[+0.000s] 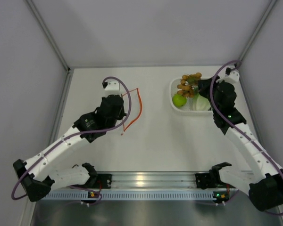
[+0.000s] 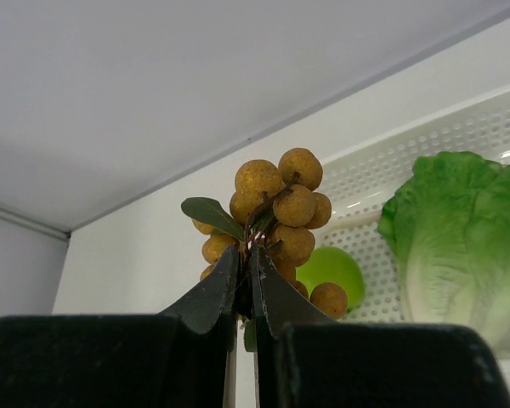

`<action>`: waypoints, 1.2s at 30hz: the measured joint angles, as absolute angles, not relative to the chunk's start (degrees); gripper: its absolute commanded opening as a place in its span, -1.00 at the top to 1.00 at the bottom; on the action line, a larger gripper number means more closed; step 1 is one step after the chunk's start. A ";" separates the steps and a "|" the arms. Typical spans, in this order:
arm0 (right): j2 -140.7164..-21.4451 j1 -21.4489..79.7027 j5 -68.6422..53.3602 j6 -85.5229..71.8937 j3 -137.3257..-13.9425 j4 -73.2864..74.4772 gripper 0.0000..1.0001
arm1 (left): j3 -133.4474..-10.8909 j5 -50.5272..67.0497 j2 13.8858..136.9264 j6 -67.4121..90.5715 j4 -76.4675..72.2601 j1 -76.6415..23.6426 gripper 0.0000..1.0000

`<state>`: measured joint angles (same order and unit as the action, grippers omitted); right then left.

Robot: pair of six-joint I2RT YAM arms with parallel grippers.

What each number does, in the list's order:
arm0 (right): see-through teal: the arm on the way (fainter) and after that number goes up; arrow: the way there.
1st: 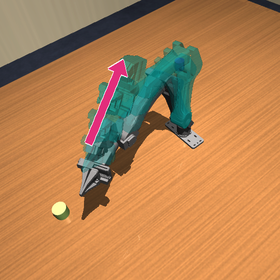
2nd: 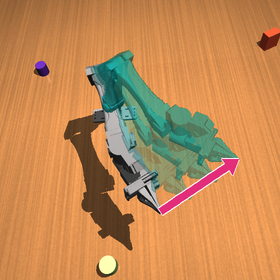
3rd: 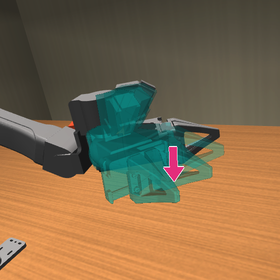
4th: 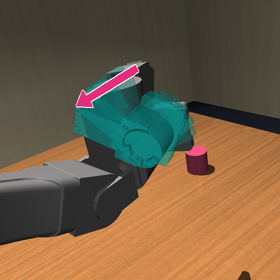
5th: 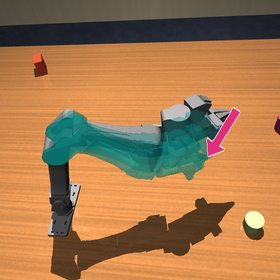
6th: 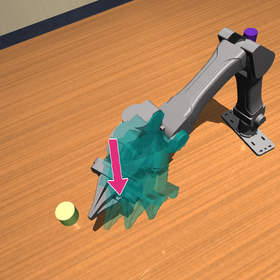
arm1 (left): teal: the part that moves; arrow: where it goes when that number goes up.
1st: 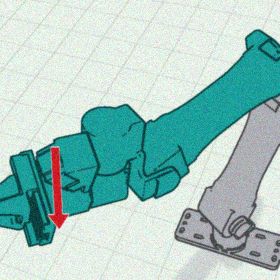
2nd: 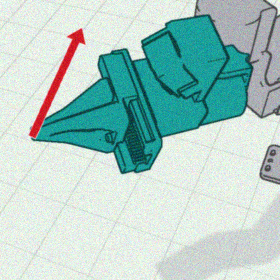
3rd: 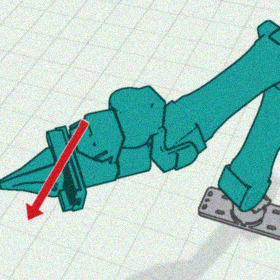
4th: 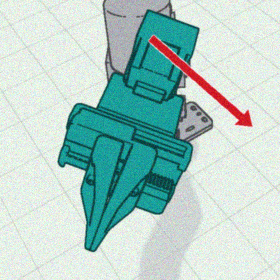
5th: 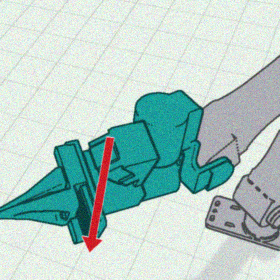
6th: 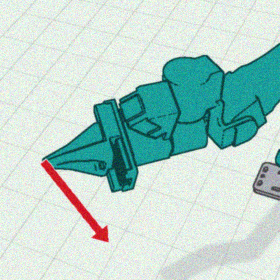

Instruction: Open the zip-top bag and remove the fake food

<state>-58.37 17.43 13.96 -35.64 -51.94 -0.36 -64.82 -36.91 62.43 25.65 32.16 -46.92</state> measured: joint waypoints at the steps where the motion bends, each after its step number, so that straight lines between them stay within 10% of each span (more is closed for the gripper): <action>1: -59.09 16.45 13.80 -35.38 -51.94 -0.54 1.00 | -64.82 -36.91 61.84 25.50 32.51 -46.92 1.00; 19: -80.29 10.57 11.90 -31.88 -50.98 -16.01 0.98 | -64.27 -35.68 56.38 24.45 36.91 -46.92 1.00; 28: -82.15 9.21 12.60 -31.99 -49.10 -15.66 -0.27 | -65.19 -39.24 57.28 23.86 40.07 -46.30 1.00; 36: -78.00 8.88 14.81 -31.22 -49.17 -8.23 -0.40 | -66.39 -43.42 61.17 23.86 41.23 -42.70 1.00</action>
<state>-78.00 8.88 14.81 -31.22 -49.17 -8.23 -66.39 -43.42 61.17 23.86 41.23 -42.70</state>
